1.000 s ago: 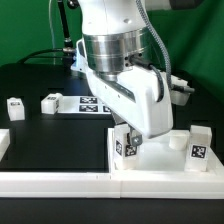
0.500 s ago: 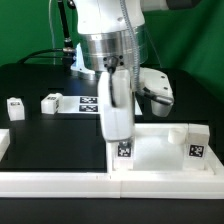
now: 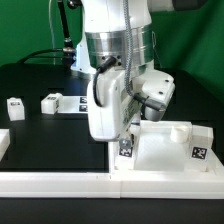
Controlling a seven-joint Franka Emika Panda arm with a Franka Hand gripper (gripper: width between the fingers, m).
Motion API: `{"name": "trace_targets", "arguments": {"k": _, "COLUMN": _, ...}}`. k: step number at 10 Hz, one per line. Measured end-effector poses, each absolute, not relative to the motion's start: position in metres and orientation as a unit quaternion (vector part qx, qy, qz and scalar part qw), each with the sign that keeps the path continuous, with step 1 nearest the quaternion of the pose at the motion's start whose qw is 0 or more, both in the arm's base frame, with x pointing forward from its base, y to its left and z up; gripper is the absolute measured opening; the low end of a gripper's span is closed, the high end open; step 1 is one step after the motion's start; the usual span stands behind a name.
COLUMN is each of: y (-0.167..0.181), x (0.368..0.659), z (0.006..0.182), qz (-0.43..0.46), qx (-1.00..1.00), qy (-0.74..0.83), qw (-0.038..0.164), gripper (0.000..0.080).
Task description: Assemble square table
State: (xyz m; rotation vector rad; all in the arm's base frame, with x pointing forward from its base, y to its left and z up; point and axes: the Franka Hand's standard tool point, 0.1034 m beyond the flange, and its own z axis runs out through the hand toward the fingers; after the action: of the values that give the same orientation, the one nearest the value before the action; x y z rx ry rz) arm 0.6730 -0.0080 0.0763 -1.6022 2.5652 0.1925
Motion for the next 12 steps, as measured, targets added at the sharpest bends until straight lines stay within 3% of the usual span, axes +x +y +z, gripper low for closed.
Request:
{"name": "trace_targets", "arguments": {"k": 2, "y": -0.008, "x": 0.673, "z": 0.076, "qz": 0.064, "qx": -0.532, "qy": 0.843, "qw": 0.055, "gripper": 0.0539}}
{"name": "trace_targets", "arguments": {"k": 3, "y": -0.007, "x": 0.673, "z": 0.077, "qz": 0.064, "qx": -0.532, "qy": 0.843, "qw": 0.057, "gripper": 0.0539}}
{"name": "trace_targets", "arguments": {"k": 4, "y": -0.001, "x": 0.674, "z": 0.089, "qz": 0.063, "qx": -0.534, "qy": 0.841, "qw": 0.063, "gripper": 0.0626}}
{"name": "trace_targets", "arguments": {"k": 6, "y": 0.016, "x": 0.668, "z": 0.109, "qz": 0.066, "qx": -0.540, "qy": 0.836, "qw": 0.070, "gripper": 0.0643}}
{"name": "trace_targets", "arguments": {"k": 12, "y": 0.028, "x": 0.659, "z": 0.107, "qz": 0.071, "qx": -0.548, "qy": 0.831, "qw": 0.065, "gripper": 0.0649}}
